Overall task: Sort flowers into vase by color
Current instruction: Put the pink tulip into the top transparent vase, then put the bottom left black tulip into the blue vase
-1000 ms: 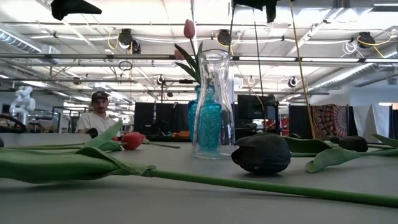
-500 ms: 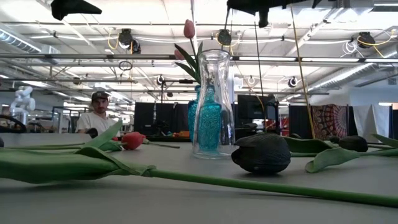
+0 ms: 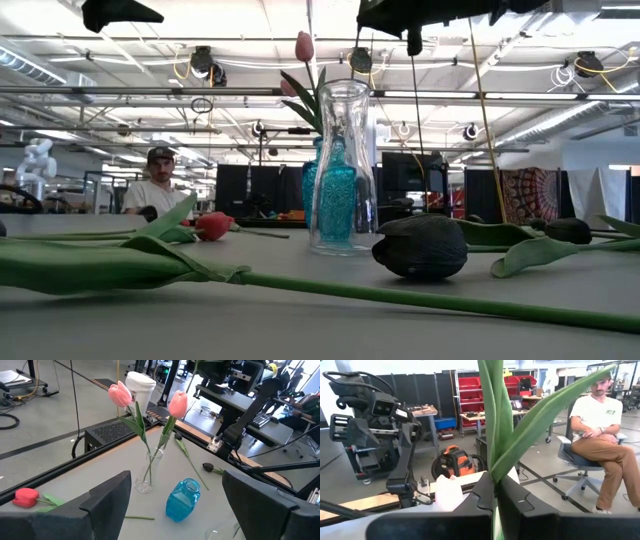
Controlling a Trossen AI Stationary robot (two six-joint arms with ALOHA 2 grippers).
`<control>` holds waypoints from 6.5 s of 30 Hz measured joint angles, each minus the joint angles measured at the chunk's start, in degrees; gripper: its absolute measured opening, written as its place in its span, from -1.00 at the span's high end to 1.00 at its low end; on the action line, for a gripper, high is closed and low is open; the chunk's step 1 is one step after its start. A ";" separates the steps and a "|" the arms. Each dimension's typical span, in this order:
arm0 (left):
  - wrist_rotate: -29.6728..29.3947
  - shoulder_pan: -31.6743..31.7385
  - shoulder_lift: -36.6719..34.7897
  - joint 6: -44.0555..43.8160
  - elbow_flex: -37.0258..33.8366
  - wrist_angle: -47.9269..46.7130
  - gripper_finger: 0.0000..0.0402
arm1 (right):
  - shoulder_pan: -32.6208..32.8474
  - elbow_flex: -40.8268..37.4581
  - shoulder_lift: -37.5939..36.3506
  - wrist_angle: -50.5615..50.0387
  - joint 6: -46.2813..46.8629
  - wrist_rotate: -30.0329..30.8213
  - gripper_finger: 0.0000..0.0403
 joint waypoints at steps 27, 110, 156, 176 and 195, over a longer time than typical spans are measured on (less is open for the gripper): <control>0.00 0.00 0.00 -0.01 0.00 0.01 -0.59 | -1.92 0.02 3.22 1.77 -2.10 -0.17 1.00; 0.00 0.00 0.00 -0.01 -0.01 -0.01 -0.59 | -1.90 0.00 3.24 -11.51 -5.41 -1.15 -0.67; 0.00 0.00 0.00 -0.02 0.00 -0.01 -0.59 | -1.90 0.02 -16.42 -43.38 -5.84 -1.15 -0.68; 0.00 0.00 0.00 0.00 0.00 -0.01 -0.59 | -1.79 0.02 -26.81 -62.15 0.14 2.06 -0.68; 0.00 0.00 0.00 0.00 -0.02 -0.01 -0.59 | -1.79 0.02 -27.47 -64.65 4.37 1.92 -0.68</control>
